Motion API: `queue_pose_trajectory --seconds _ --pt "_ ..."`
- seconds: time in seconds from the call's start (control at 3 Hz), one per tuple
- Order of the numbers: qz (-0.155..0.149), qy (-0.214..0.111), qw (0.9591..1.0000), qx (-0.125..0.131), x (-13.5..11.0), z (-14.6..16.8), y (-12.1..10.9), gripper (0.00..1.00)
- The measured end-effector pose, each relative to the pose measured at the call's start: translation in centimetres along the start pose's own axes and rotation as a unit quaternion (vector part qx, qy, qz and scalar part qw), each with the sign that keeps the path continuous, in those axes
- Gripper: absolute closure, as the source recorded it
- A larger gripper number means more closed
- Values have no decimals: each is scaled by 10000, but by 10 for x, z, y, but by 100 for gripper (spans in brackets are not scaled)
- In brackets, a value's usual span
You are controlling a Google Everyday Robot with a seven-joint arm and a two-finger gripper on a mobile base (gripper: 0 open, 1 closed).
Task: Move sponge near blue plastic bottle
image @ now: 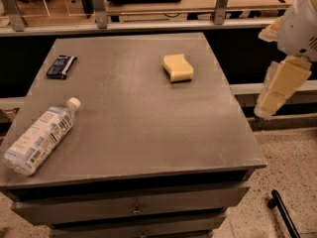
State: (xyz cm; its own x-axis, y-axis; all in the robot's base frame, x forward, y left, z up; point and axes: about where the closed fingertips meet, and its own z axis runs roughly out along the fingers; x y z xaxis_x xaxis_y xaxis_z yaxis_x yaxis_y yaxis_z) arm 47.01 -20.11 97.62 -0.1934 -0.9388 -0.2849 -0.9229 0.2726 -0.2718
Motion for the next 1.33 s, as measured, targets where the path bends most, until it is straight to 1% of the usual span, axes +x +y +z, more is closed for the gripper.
queue_pose_trajectory --seconds 0.33,0.67,1.0,1.33 --pt "-151 -517 9985 32 -32 23 -25 0" --pt "-182 -917 9956 19 -57 50 -50 0" --pt "-69 -1024 9947 37 -70 81 -76 0" --pt "42 -1068 9943 27 -77 109 -101 0"
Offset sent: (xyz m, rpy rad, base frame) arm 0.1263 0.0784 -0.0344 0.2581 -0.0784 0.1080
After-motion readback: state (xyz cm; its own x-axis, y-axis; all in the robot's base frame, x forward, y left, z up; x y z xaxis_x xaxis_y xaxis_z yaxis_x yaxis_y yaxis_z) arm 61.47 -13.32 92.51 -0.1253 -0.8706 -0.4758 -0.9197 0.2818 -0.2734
